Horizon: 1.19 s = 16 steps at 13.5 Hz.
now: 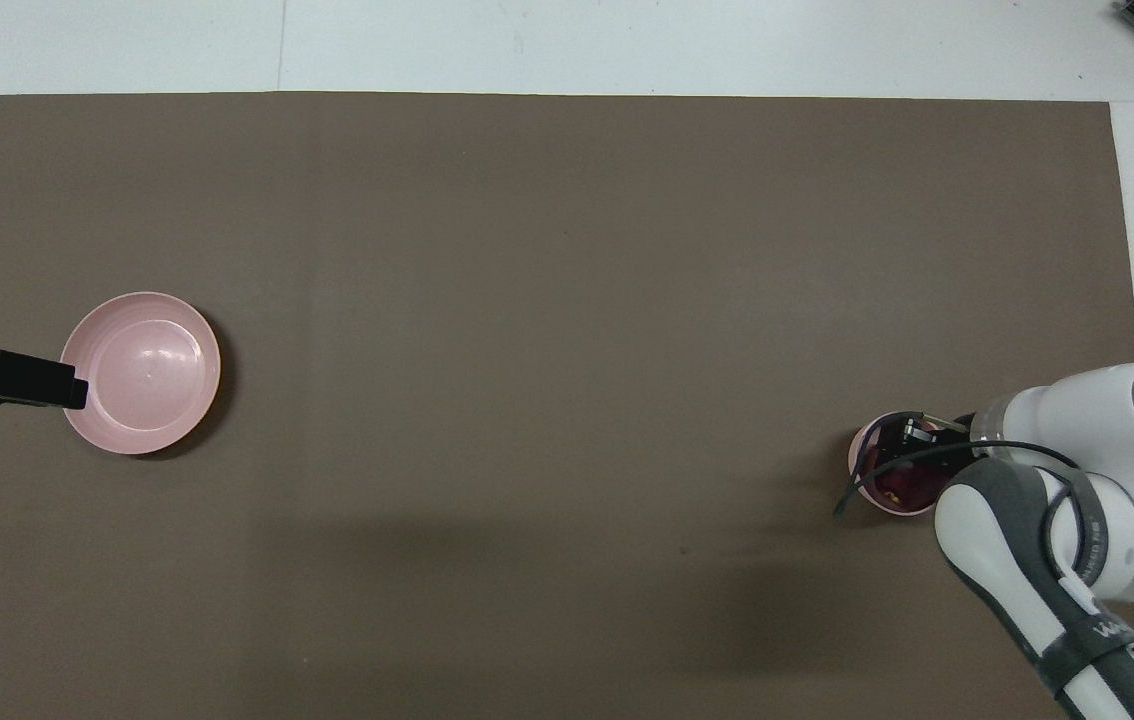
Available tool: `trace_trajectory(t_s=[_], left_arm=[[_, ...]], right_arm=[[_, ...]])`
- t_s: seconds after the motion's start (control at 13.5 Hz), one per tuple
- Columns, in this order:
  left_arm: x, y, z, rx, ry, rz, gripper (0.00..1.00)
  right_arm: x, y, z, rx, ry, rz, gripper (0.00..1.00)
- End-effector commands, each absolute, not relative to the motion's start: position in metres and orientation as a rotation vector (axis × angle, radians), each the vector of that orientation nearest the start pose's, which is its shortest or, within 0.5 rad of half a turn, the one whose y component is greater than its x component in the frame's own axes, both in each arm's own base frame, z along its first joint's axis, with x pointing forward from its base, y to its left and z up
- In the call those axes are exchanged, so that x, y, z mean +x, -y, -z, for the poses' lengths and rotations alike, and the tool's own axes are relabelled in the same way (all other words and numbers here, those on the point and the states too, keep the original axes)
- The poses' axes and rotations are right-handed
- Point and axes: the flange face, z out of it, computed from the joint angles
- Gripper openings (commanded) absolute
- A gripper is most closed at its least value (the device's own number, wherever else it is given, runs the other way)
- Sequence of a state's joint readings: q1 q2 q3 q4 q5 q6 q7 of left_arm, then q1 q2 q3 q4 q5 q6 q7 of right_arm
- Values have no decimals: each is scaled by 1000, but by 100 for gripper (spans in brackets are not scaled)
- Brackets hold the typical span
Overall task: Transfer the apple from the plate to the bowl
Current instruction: 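Carry the apple to the pink bowl while the left gripper withdraws, then open the right gripper to drop the apple into the bowl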
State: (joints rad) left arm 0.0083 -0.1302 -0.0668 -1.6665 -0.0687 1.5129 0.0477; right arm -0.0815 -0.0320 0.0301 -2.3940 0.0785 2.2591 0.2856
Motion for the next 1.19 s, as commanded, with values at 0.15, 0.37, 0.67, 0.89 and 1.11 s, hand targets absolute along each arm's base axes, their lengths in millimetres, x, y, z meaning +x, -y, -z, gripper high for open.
trace_trajectory(t_s=[0.15, 0.37, 0.67, 0.89, 1.11], left_arm=[[508, 36, -645, -3202, -176, -71, 100], [508, 32, -645, -3203, -162, -71, 100], [508, 33, -645, -3202, -164, -71, 100], [508, 32, -645, -3203, -164, -71, 100], [508, 32, -645, -3203, -162, -71, 100]], right_arm=[[510, 21, -383, -3058, -519, -159, 100], [533, 26, -444, -3141, -253, -104, 100], [554, 27, -505, -3216, -60, 41, 100], [561, 26, -557, -3195, -85, 68, 100], [556, 19, -599, -3200, -78, 40, 100]])
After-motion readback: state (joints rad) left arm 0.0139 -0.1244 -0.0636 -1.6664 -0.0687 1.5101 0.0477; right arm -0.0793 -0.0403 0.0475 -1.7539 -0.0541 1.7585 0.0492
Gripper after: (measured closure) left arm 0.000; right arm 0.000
